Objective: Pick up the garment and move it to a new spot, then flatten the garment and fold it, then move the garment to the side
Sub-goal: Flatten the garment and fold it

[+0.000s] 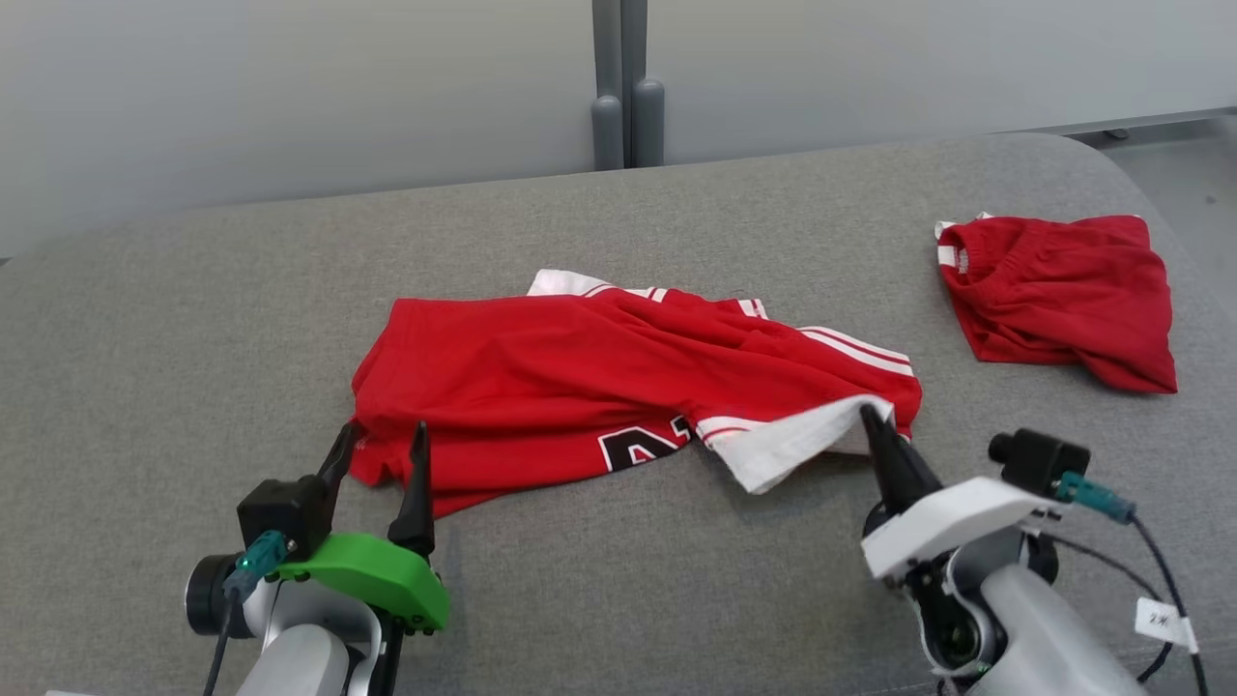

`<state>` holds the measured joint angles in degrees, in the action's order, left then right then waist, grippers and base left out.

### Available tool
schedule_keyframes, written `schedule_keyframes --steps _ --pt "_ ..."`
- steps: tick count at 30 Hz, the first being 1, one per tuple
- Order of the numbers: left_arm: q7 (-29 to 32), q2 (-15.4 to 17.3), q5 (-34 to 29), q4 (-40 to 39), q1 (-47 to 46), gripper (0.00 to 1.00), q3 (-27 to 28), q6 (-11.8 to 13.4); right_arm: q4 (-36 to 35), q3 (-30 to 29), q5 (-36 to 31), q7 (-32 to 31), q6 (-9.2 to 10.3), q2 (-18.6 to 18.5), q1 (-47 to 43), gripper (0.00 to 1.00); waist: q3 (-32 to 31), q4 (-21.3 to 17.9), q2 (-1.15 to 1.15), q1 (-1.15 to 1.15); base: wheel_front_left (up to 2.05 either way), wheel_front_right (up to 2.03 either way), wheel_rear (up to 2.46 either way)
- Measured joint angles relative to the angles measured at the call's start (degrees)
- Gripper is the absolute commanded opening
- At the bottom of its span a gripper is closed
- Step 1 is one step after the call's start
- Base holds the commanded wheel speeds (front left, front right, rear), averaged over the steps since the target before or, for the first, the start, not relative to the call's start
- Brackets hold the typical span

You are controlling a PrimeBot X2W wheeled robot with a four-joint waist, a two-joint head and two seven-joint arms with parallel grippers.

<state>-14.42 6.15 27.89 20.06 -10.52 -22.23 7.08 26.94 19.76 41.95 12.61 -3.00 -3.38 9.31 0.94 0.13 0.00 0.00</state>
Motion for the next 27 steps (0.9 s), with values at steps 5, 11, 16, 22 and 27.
schedule_keyframes --steps 5,11,16,22,27 --pt "0.0 -0.2 0.0 -0.3 2.1 1.0 2.4 0.0 -4.3 -3.3 0.0 0.5 0.01 -3.5 2.9 0.0 -0.8 -1.3 0.0 0.0 0.0 0.0 0.0" --pt "0.0 -1.1 0.2 -1.3 3.0 1.0 3.3 0.0 -6.6 -5.9 0.0 0.5 0.66 -6.4 3.0 0.0 -1.0 -2.8 0.0 0.0 0.0 0.0 0.0" --pt "0.0 -1.4 0.1 -1.5 3.6 1.0 1.8 0.0 -8.5 -8.8 0.8 0.6 1.58 -7.9 2.5 0.0 -0.6 -3.7 0.0 0.0 0.0 0.0 0.0" --pt "1.5 -1.5 0.0 0.1 4.4 1.0 -2.3 -0.6 -11.2 -9.4 1.1 0.6 1.54 -8.6 2.3 0.0 -0.1 -4.9 0.0 0.0 0.0 0.0 0.0" --pt "3.8 -1.6 -0.6 2.4 4.7 1.0 -4.9 -1.3 -12.6 -9.4 1.5 0.5 1.53 -9.2 2.2 0.0 0.2 -5.1 0.0 0.0 0.0 0.0 0.0"
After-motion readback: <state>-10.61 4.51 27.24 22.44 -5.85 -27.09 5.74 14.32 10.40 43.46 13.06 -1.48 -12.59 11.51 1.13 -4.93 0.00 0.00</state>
